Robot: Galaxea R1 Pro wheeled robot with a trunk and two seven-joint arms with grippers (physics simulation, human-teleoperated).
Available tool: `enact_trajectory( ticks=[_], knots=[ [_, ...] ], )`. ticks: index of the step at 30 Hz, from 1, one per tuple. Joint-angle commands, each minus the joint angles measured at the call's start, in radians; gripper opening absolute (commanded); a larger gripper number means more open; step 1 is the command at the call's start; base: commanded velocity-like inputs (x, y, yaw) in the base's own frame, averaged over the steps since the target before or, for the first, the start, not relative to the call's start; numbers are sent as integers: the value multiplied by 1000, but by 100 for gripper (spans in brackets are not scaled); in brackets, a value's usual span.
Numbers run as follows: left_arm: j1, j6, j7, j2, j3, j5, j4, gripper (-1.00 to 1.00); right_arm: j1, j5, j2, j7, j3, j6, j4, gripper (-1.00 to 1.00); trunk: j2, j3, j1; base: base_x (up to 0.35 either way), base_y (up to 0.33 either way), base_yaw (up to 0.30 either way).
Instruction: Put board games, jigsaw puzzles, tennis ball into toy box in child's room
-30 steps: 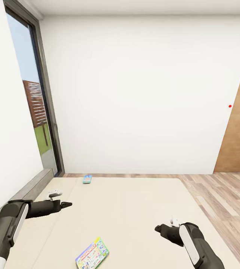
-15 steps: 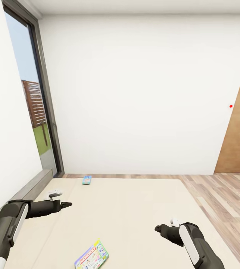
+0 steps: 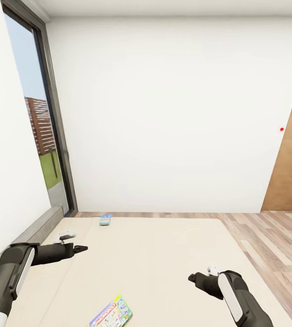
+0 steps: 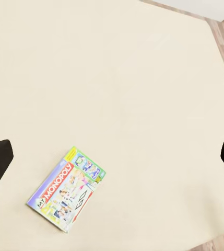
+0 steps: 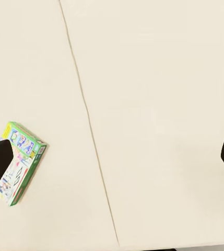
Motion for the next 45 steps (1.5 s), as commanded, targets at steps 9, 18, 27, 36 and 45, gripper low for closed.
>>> enact_trajectory(
  ticks=[9,18,27,36,45],
  knots=[
    [-1,4,-8,0,1,-9,0,100,0,-11,0,-9,0,3,-1,100,-1,-1,0,30,4,0],
    [-1,4,-7,0,1,-10,0,100,0,-11,0,-9,0,3,-1,100,-1,-1,0,104,28,0],
    [-1,5,-7,-1,1,-10,0,100,0,-11,0,-10,0,3,-1,100,-1,-1,0,23,6,0],
    [-1,5,-6,-2,1,-10,0,100,0,-9,0,-10,-2,4,-1,100,-1,-1,0,3,1,0],
    [-1,4,-3,-6,-2,-10,0,100,0,-12,-1,-9,-3,6,-1,100,-1,-1,0,0,0,0]
  ],
)
